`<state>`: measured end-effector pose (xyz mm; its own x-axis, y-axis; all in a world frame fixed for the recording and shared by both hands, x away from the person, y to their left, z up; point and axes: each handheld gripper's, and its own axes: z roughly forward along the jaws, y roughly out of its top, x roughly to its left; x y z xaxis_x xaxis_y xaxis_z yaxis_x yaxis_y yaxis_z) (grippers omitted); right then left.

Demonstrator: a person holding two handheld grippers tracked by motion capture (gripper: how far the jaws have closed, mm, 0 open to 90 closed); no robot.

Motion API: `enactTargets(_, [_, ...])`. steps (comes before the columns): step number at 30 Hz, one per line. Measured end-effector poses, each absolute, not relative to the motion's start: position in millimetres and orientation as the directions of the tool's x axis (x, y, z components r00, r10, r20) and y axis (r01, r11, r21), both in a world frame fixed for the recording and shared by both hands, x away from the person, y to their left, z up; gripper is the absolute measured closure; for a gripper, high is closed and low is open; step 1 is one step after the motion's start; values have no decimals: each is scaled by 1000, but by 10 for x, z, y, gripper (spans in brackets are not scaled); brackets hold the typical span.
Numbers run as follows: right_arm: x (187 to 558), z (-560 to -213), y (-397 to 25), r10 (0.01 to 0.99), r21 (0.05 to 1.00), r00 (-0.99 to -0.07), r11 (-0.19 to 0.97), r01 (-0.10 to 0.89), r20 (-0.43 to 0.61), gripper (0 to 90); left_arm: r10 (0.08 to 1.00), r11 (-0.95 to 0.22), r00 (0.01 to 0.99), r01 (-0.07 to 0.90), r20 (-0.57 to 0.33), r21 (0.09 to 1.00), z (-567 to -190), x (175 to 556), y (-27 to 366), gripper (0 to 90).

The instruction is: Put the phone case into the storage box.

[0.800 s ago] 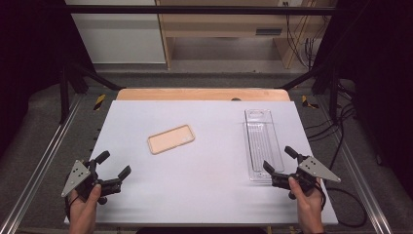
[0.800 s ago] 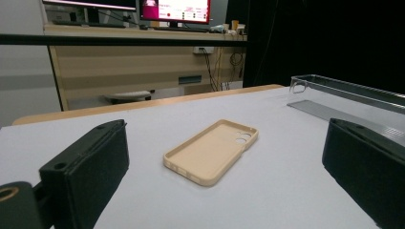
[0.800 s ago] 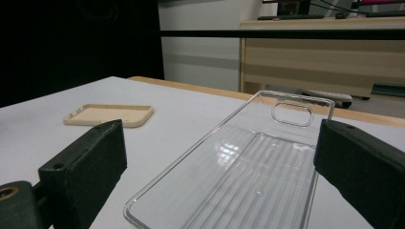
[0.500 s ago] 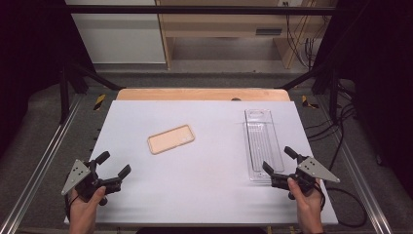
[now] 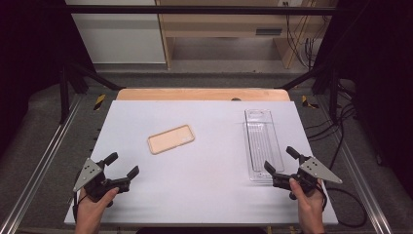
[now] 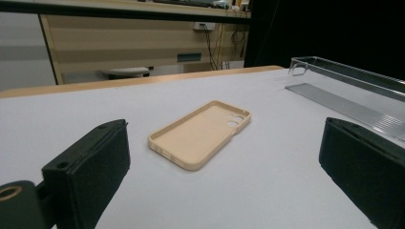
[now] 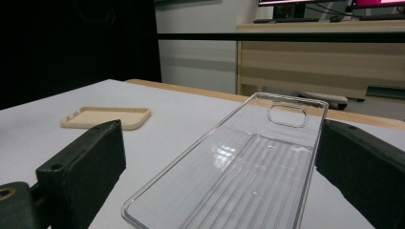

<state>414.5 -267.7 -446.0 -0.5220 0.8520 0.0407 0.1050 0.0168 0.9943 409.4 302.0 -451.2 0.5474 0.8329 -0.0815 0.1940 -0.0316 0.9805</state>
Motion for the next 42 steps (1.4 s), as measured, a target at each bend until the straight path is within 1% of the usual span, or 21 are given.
enactTargets(7, [4150,-4451,-2685,852,995,-521,12,97,41,31,837,-41,539,229,-92,973,-4516,4179,2846,41])
enactTargets(13, [4151,-4453,-2681,851,995,-523,13,99,41,31,858,-83,511,218,-42,972,-4421,4297,2653,73])
enactTargets(15, [4152,-4453,-2680,855,995,-518,17,99,37,30,854,-103,519,235,-35,966,-4374,4427,2547,73])
enactTargets(19, [4143,-4448,-2696,856,996,-515,11,91,37,26,847,-132,531,252,-23,959,-4368,4550,2453,81])
enactTargets(20, [4135,-4443,-2705,855,995,-517,8,97,44,24,851,-138,524,254,-17,957,-4375,4619,2403,106])
enactTargets(23, [4140,-4444,-2710,856,995,-515,6,97,45,24,853,-154,521,271,-10,950,-4369,4744,2312,126])
enactTargets(28, [4136,-4442,-2690,853,995,-520,7,97,45,24,850,-159,526,304,-26,939,-4346,4886,2228,201])
enactTargets(33, [4136,-4444,-2683,854,995,-519,14,100,41,24,840,-196,542,335,-18,922,-4373,5009,2165,258])
enactTargets(35, [4136,-4443,-2681,853,995,-520,17,102,39,24,842,-200,540,342,-18,918,-4385,5028,2162,287])
enactTargets(36, [4139,-4444,-2679,853,995,-520,20,100,35,24,847,-204,532,356,-18,912,-4420,5072,2155,287])
enactTargets(37, [4139,-4446,-2673,854,995,-519,22,99,33,25,847,-208,532,360,-17,910,-4430,5084,2153,335])
enactTargets(39, [4136,-4443,-2672,853,995,-521,24,99,31,25,848,-210,529,383,-27,900,-4461,5127,2148,341])
enactTargets(40, [4130,-4436,-2670,854,995,-519,29,98,26,25,847,-217,531,397,-30,892,-4474,5155,2141,397])
enactTargets(41, [4130,-4436,-2670,854,995,-519,29,98,26,25,847,-217,531,397,-30,892,-4474,5155,2141,423])
enactTargets(42, [4129,-4434,-2674,855,995,-517,22,97,32,25,848,-231,529,423,-32,876,-4471,5177,2139,521])
